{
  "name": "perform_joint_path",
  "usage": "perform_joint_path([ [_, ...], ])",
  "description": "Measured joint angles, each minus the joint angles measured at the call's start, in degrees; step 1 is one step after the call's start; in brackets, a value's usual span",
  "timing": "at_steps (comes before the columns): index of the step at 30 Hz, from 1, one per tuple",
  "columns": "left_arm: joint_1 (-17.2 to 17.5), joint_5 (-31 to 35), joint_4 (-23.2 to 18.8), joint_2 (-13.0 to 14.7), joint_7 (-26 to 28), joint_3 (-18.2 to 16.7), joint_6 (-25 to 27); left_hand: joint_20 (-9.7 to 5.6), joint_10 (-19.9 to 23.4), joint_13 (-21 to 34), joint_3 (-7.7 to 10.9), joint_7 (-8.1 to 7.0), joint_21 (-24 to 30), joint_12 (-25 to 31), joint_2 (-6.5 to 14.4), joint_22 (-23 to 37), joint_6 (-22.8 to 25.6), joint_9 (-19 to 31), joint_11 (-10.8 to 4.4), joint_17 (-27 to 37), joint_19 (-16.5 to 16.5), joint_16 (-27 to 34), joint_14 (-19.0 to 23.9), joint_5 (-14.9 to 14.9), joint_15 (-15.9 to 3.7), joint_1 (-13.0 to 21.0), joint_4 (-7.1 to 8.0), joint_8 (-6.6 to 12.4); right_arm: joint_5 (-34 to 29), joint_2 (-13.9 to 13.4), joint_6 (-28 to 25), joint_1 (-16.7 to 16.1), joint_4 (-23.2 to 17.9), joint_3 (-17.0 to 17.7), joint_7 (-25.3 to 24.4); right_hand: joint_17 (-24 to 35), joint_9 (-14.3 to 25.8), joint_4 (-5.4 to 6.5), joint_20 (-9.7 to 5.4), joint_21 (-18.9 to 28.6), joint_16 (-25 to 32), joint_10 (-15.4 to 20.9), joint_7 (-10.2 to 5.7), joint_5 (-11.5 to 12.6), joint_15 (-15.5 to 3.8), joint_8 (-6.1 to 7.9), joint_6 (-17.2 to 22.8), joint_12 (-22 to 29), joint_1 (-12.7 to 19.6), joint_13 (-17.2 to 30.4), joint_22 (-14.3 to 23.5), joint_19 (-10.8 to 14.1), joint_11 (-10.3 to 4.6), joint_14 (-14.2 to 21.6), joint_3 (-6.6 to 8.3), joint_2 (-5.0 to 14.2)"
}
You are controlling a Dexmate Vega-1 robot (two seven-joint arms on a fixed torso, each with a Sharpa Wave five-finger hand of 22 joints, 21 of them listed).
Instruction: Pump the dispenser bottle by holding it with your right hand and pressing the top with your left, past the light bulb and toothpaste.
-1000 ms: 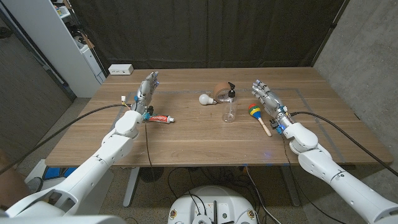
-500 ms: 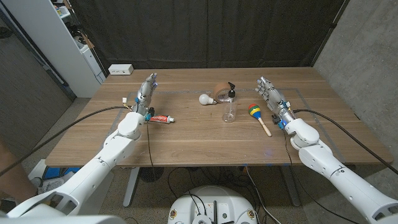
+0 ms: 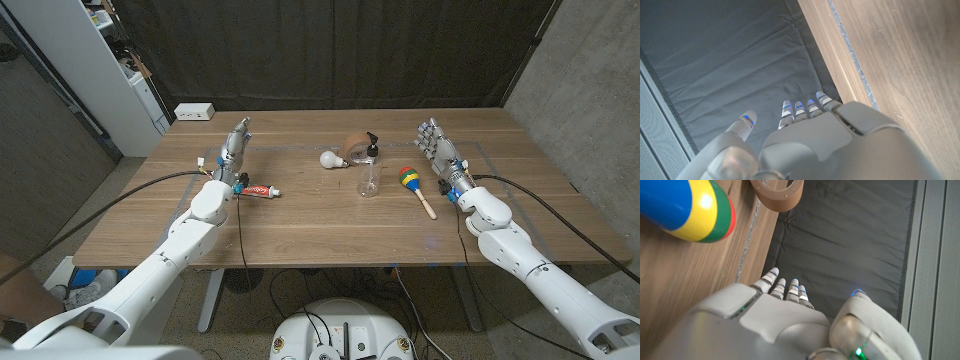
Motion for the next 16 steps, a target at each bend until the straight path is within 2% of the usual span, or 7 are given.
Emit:
perform_joint_path([
  [1, 0.0, 0.0, 0.0, 0.0, 0.1, 0.0, 0.2, 0.12, -0.2, 0.0, -0.07, 0.17, 0.0, 0.0, 0.0, 0.0, -0.3, 0.0, 0.2, 0.0, -0.1, 0.0, -0.2, 0.0, -0.17, 0.0, 0.07, 0.0, 0.0, 0.2, 0.0, 0.1, 0.2, 0.0, 0.0, 0.0, 0.0, 0.09, 0.02, 0.0, 0.0, 0.0, 0.0, 0.0, 0.0, -0.11, 0.0, 0.0, -0.9, -0.2, 0.0, 0.0, 0.0, 0.0, -0.09, -0.36],
  [5, 0.6, 0.0, -1.5, 0.4, 0.7, 0.0, 1.3, 0.03, -2.5, 0.0, -0.84, 0.97, -0.2, 0.0, 0.0, 0.0, -2.8, -0.1, 0.92, 0.3, -2.1, 0.0, -2.2, 0.0, -0.07, 0.0, 0.51, 0.0, 0.8, 1.4, 0.1, 0.7, 1.7, 0.2, -0.2, -0.3, 0.0, 0.39, 0.12, -0.3, 0.0, 0.0, 0.63, 0.0, -0.2, -0.62, 0.0, -0.1, -1.8, -1.0, 0.0, -1.2, 0.0, -0.2, -0.27, 0.6],
  [7, 0.7, 0.0, -1.9, 0.5, 0.8, 0.0, 1.5, 0.04, -4.1, 0.0, -1.21, 1.47, -0.2, 0.0, 0.0, 0.0, -4.7, -0.1, 1.15, 0.3, -3.0, 0.0, -2.9, 0.0, -0.07, 0.0, 0.87, -0.22, 1.1, 1.8, 0.3, 1.0, 2.3, 0.3, -0.2, -0.5, 0.0, 0.45, 0.13, -0.3, 0.0, 0.0, 0.84, 0.3, -0.4, -0.66, 0.2, -0.2, -2.5, -1.4, 0.0, -1.5, 0.0, -0.4, -0.33, -0.13],
  [10, 1.0, 0.0, -2.4, 0.6, 0.8, 0.0, 1.7, 0.03, -6.1, 0.0, -1.77, 2.12, -0.2, 0.0, 0.0, 0.0, -7.0, -0.1, 1.37, 0.3, -4.6, 0.0, -2.9, 0.0, -0.06, 0.0, 1.08, -0.22, 1.7, 2.6, 0.5, 1.6, 3.7, 0.5, -0.1, -0.5, 0.0, 0.93, 0.34, -0.3, -0.2, -0.2, 1.24, 0.5, -0.38, -1.12, 0.2, -0.2, -3.1, -1.8, 0.0, -1.7, 0.22, -0.4, -0.32, 0.47],
  [16, 1.4, 0.0, -2.5, 0.7, 0.5, 0.0, 1.7, 0.12, -7.2, 0.0, -3.29, 2.4, -0.2, -0.2, -0.5, 0.0, -10.4, -0.1, 1.66, 0.5, -7.2, 0.0, -3.0, 0.0, -0.03, -0.9, 2.1, -0.22, 2.6, 3.7, 0.6, 2.4, 5.5, 0.6, 0.3, -0.8, 0.0, 1.16, 0.33, -0.3, -0.2, -0.5, 1.34, 0.5, -0.37, -1.49, 0.1, -0.2, -4.6, -2.6, 0.0, -2.1, 0.46, -1.3, -0.56, 0.69],
])
